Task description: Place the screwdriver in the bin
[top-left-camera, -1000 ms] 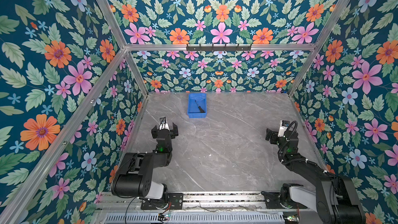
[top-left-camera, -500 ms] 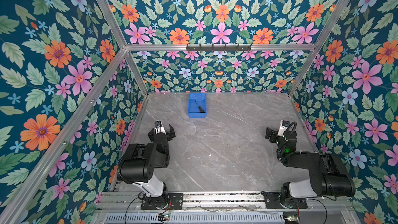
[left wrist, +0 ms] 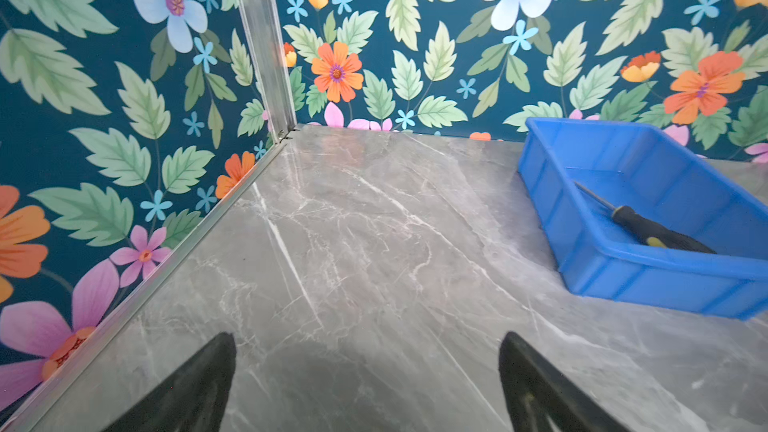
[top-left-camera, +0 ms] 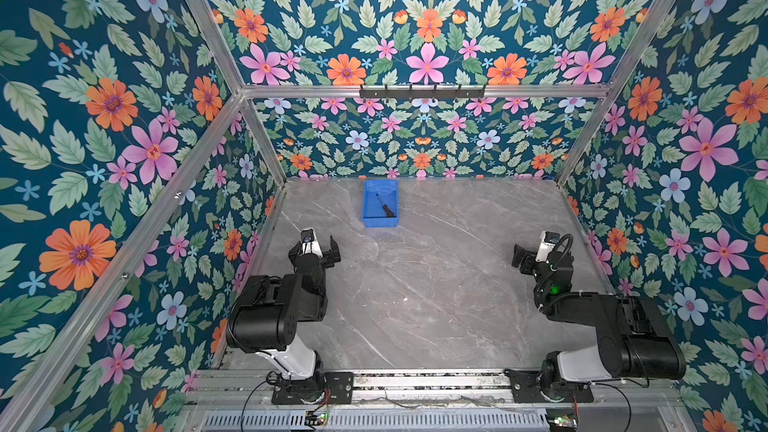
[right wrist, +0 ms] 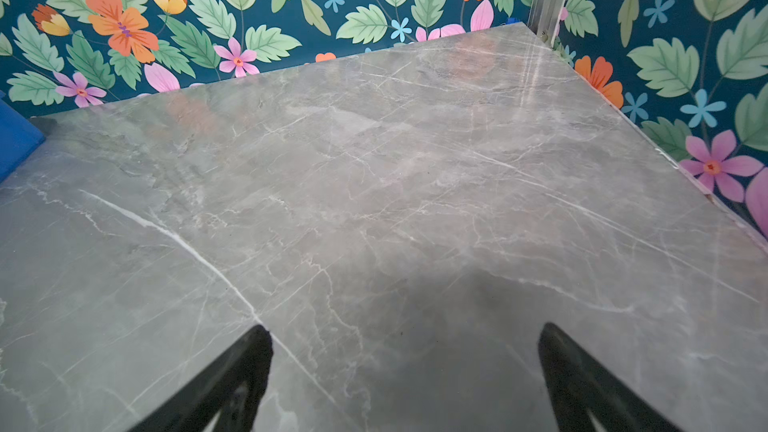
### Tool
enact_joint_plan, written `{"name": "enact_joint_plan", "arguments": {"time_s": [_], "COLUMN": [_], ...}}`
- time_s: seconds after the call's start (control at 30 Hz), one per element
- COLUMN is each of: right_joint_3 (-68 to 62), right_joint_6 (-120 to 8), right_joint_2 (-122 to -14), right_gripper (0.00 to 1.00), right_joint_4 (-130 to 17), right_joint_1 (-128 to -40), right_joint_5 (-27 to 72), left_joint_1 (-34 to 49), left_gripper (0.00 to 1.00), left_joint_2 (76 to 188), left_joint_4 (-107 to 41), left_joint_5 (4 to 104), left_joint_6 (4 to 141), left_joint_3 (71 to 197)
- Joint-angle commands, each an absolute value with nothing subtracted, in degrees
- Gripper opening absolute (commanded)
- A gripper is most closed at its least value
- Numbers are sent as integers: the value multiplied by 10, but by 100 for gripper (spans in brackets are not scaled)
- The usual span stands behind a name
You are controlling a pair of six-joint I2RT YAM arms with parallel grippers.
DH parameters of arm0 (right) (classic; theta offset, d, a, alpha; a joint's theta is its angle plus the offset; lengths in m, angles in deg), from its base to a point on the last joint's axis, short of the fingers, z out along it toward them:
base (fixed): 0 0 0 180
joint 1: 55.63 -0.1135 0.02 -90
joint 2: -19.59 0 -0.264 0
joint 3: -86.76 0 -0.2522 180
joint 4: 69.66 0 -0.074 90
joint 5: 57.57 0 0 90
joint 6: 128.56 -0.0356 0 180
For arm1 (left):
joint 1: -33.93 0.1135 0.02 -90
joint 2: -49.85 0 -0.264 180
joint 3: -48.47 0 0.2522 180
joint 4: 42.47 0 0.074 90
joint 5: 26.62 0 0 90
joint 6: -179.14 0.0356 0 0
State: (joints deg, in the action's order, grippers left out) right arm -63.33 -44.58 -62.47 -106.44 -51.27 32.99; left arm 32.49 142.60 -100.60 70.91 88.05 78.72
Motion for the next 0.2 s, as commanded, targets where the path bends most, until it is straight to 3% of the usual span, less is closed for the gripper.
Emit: {"name": "enact_joint_plan", "arguments": {"time_s": [0.0,0.17], "right_joint_3": [-630,-631], "right_joint_6": [-452,-450], "right_joint_2": [-623,-623], "right_gripper": [99,99], "right_joint_4": [-1081,-1082], "right_joint_1": [-512,-512], "right_joint_5": [330,330], "left_joint_1": [327,327], "left_gripper": [100,100], "left_joint_2": [1427,1425], "left_joint_4": [-1001,-1008], "left_joint_5": [688,690], "left_joint_6": [891,892], "left_joint_3": [789,786]}}
